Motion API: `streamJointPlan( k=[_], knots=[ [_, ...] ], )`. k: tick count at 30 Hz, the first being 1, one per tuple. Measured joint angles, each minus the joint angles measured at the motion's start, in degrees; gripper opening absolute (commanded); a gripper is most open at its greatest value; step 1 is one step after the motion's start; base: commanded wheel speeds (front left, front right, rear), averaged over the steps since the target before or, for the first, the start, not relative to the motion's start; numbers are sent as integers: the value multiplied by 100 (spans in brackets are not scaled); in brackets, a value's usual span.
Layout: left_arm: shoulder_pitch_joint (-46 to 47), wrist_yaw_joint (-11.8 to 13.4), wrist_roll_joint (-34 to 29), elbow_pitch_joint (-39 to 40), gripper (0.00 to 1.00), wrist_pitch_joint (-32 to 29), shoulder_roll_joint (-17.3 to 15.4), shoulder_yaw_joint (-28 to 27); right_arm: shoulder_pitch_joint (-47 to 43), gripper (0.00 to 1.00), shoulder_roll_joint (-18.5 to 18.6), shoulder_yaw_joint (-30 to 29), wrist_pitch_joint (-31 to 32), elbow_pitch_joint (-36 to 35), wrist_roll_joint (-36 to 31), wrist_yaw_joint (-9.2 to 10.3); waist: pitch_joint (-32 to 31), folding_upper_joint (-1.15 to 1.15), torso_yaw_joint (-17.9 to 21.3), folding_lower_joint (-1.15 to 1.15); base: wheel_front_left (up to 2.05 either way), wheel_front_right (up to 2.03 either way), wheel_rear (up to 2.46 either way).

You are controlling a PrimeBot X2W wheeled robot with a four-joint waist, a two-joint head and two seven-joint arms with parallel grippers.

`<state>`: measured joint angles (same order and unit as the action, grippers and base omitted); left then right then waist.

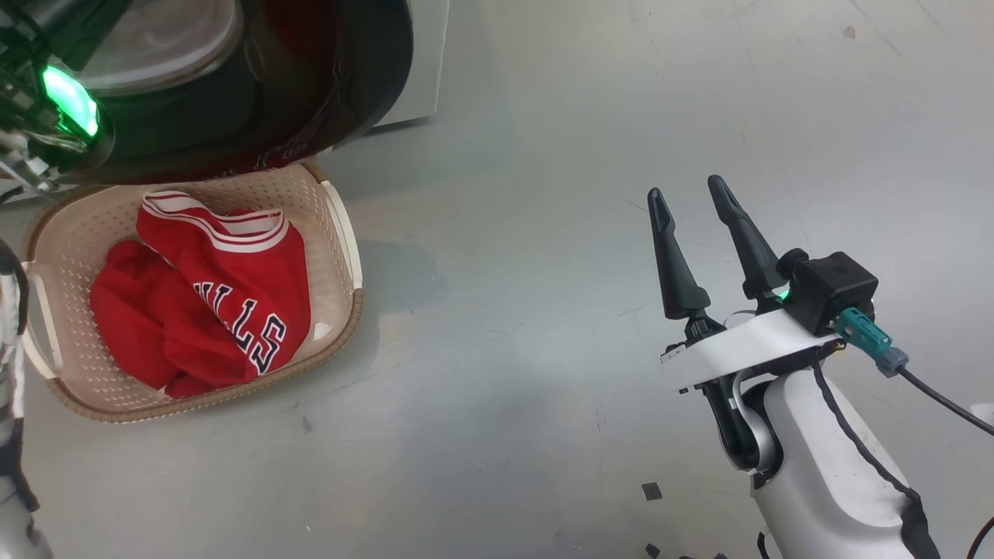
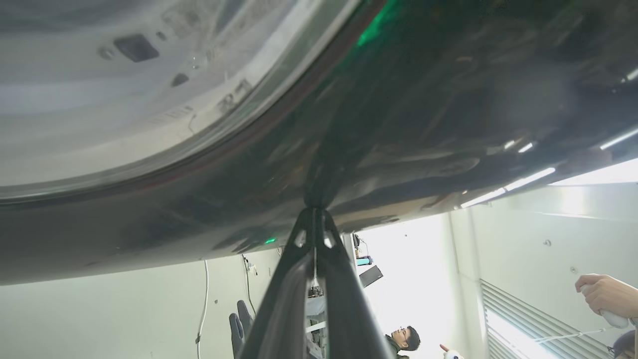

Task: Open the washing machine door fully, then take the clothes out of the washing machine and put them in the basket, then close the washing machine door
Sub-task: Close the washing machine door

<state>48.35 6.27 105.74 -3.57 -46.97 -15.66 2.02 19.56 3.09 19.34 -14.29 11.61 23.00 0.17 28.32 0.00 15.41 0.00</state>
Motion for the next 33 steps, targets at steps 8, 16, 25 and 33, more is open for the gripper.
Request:
streamJointPlan(
  k=[8,16,25,33],
  knots=[
    [288,7,-318,-419,0,281,29,12,40,100,-5,55,0,-15,94,52,2,0,62,0,0,0,0],
    [369,-100,-357,-737,0,303,176,165,47,100,-5,-14,0,-9,109,109,-48,0,26,0,0,0,0],
    [296,-537,-244,-906,0,165,310,166,47,100,-5,-172,-15,25,-16,149,-181,0,-188,0,0,0,0],
    [-542,-1044,98,-1090,43,166,578,-86,-10,100,-2,-347,-16,101,-156,151,-410,0,-528,0,0,0,0]
  ],
)
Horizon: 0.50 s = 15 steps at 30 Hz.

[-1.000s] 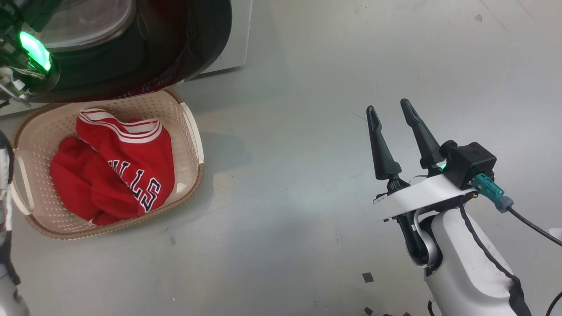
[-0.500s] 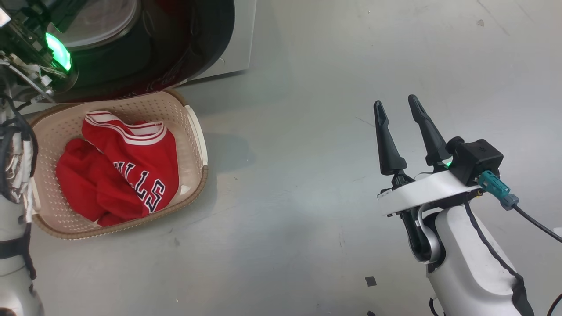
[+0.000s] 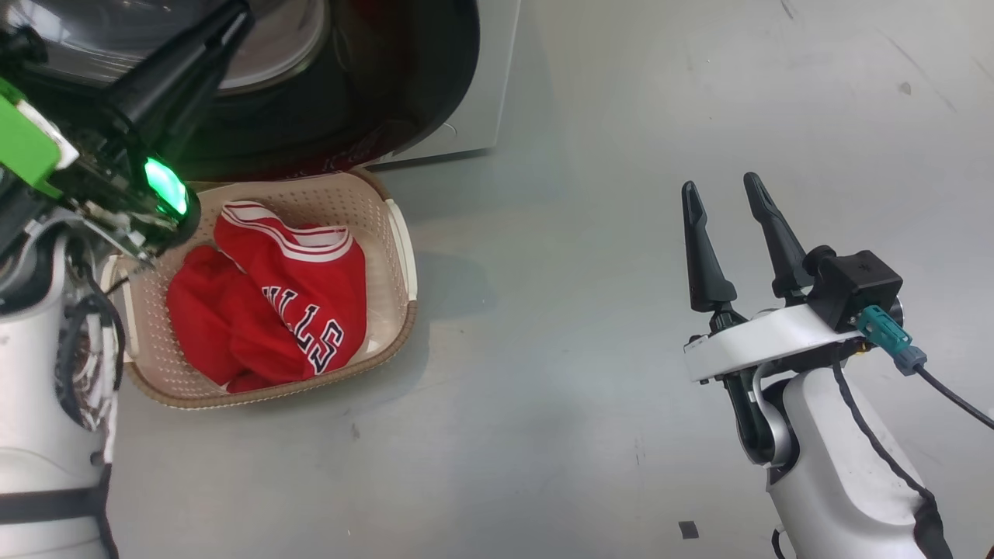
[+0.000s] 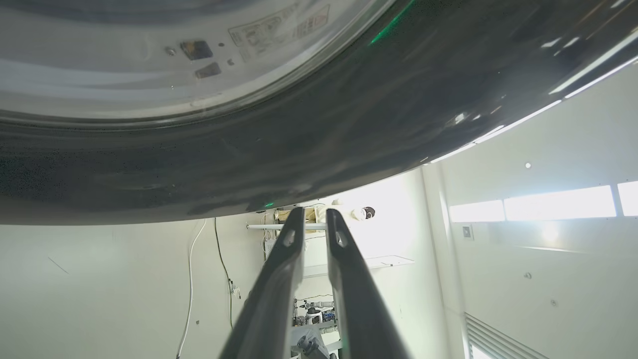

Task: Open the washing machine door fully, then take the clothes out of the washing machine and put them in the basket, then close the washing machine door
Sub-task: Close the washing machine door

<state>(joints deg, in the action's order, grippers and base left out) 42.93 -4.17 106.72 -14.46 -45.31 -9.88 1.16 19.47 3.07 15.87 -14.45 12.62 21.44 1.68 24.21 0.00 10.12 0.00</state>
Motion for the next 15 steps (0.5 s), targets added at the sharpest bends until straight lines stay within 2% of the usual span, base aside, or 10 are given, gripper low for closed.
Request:
streamJointPlan(
  k=[2,3,4,9,15],
  knots=[
    [-241,-26,27,-56,71,0,32,-37,-35,100,11,-15,0,41,-25,-1,-60,0,-92,0,0,0,0],
    [-357,-60,27,-86,92,1,33,-66,-53,100,16,-18,0,53,-47,-1,-90,0,-138,0,0,0,0],
    [-470,-77,32,-110,100,1,35,-91,-76,100,23,-22,0,67,-53,-1,-123,0,-184,0,0,0,0],
    [-932,-177,45,-147,100,52,103,-151,-192,100,45,-57,0,122,-93,-7,-292,0,-410,0,0,0,0],
    [-1551,-266,197,-165,100,235,225,-482,-322,100,44,-65,1,222,-112,-55,-530,0,-624,0,0,0,0]
  ],
)
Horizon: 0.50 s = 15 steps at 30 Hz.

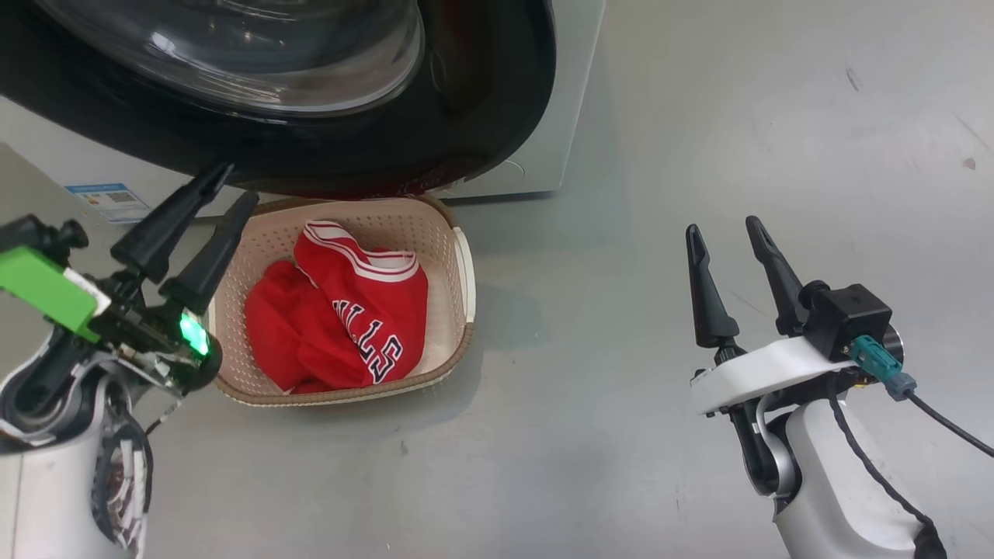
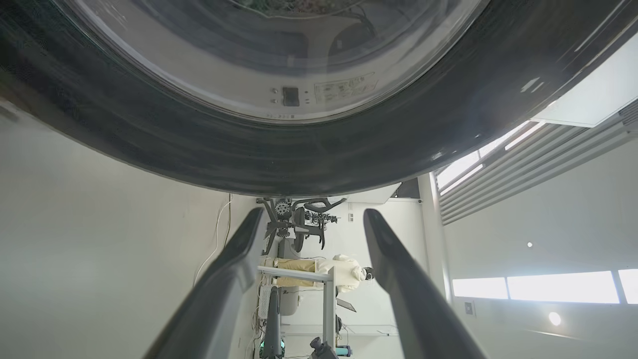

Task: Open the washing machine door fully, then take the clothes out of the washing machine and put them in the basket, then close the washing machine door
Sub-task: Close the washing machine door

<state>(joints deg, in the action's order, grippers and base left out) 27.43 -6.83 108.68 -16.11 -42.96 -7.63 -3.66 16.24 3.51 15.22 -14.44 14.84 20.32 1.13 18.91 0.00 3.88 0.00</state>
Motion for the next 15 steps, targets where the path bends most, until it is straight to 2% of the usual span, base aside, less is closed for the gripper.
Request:
streamJointPlan(
  k=[9,15],
  knots=[
    [-1154,-4,-191,-146,100,302,110,-165,-291,100,2,2,-1,171,-33,-55,-407,0,-221,0,0,0,0],
    [-1655,-5,-196,45,100,682,315,-606,-390,100,-1,25,-1,237,-38,-105,-665,0,-313,0,0,0,0]
  ],
)
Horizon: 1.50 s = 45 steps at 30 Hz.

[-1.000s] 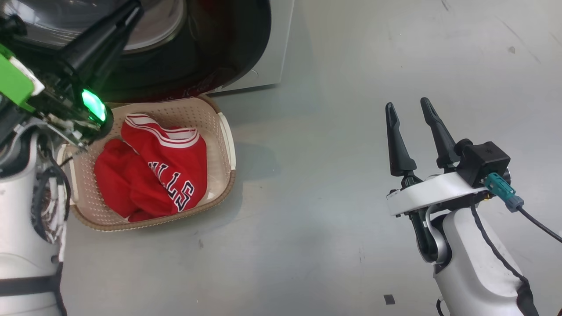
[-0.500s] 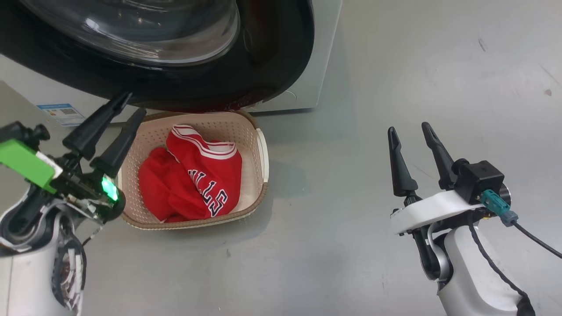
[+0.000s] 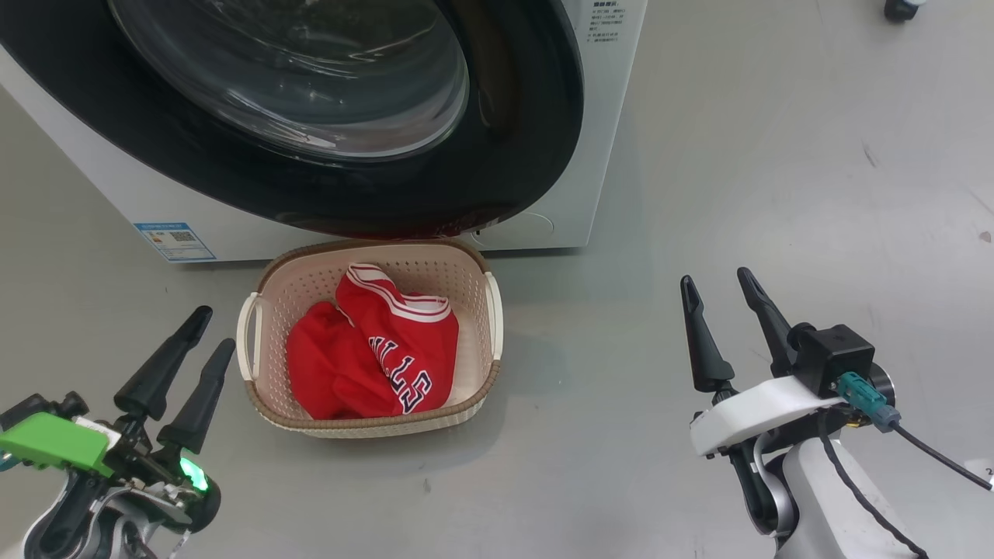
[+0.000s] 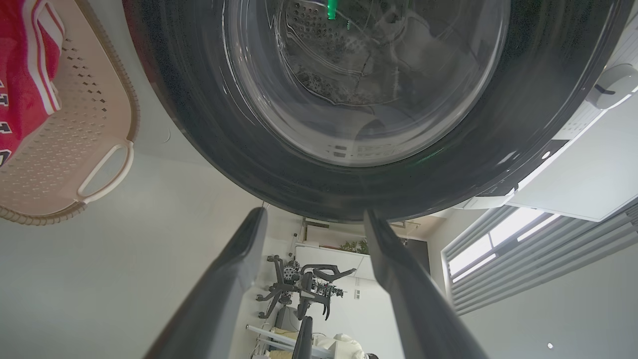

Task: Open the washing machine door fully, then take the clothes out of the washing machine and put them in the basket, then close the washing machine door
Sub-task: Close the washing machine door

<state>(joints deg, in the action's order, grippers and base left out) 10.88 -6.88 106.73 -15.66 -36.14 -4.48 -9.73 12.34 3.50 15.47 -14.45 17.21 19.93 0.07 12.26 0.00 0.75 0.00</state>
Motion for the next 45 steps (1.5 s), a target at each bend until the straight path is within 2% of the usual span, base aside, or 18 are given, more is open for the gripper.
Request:
streamJointPlan(
  k=[8,12,17,22,25,29,32,37,45],
  knots=[
    [-221,0,-313,803,100,565,168,-402,-176,100,0,-38,1,34,0,0,-253,0,-61,0,0,0,0],
    [-292,0,-884,1341,100,1088,199,-566,-268,100,-1,-54,1,58,0,0,-374,0,-83,0,0,0,0],
    [-378,0,-2113,2027,100,1920,196,-612,-294,100,-3,-63,1,54,-5,-1,-498,0,-79,0,0,0,0],
    [-416,-1,-3433,2709,100,2526,155,-222,-297,100,-4,-102,1,4,-42,0,-607,0,-49,0,0,0,0],
    [-516,-2,-4435,2992,100,2852,-176,104,-306,100,4,-145,1,-32,-48,0,-672,0,-37,0,0,0,0],
    [-851,-4,-5712,3008,100,3281,-675,412,-361,100,5,-144,1,-47,-99,-1,-754,0,-28,0,0,0,0],
    [-1239,-5,-6546,2795,100,3453,-912,601,-404,100,7,-142,1,-52,-100,-1,-814,0,-18,0,0,0,0],
    [-1639,68,-7618,2530,100,3672,-940,906,-611,100,5,-144,1,-51,-101,0,-929,0,-12,0,0,0,0],
    [-2011,530,-8299,2230,100,3927,-827,1250,-896,100,7,-147,1,-5,-142,2,-1112,0,-24,0,0,0,0]
  ],
)
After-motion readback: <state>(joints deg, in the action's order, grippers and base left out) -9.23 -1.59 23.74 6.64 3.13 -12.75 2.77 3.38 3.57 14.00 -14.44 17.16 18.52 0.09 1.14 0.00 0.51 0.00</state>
